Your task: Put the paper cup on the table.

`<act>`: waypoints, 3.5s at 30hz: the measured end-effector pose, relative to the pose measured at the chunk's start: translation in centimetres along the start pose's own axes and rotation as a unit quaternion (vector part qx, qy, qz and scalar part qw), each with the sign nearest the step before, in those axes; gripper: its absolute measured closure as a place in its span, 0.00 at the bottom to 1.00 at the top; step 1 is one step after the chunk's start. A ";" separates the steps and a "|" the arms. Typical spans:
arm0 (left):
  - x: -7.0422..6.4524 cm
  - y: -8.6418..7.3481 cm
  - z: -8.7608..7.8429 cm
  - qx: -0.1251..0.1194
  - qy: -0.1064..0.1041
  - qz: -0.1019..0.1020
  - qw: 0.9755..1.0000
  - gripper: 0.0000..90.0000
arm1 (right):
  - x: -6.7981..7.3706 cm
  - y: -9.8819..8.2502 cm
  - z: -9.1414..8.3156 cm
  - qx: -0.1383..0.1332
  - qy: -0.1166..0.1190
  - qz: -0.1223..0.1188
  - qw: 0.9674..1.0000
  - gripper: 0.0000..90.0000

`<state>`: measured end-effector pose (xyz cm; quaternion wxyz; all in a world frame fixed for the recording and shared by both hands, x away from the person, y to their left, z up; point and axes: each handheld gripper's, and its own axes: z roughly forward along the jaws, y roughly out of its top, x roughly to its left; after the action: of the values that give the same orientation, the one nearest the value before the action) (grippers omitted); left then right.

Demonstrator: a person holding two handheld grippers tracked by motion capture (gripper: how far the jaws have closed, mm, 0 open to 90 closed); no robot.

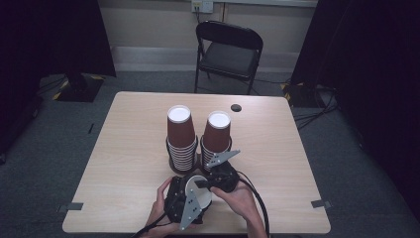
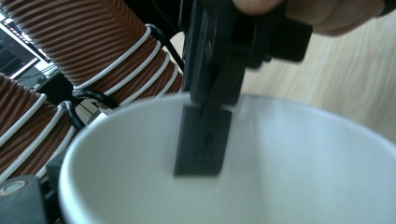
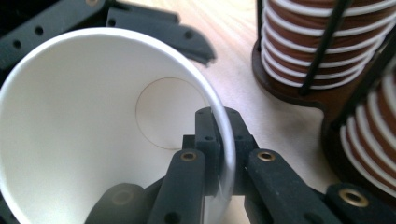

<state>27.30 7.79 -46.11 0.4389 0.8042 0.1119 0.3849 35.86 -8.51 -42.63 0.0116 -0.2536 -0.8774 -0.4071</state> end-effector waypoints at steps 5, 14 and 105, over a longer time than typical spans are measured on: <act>0.1 -0.4 0.0 -0.009 -0.004 -0.002 1.000 0.07 | 0.0 0.0 0.2 0.000 -0.002 0.003 1.000 0.97; 0.5 -0.6 0.6 -0.005 -0.004 -0.015 1.000 0.09 | -0.5 0.0 0.2 -0.007 -0.015 0.013 1.000 0.96; 15.4 -9.0 -5.1 -0.055 0.201 -0.312 0.927 0.09 | -3.6 -13.0 -5.1 -0.320 -0.290 0.082 0.899 0.19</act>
<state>35.49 24.20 -43.58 0.5489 0.6089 0.4214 0.3878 32.17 -20.74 -49.25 -0.2916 -0.4209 -0.6409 -0.5719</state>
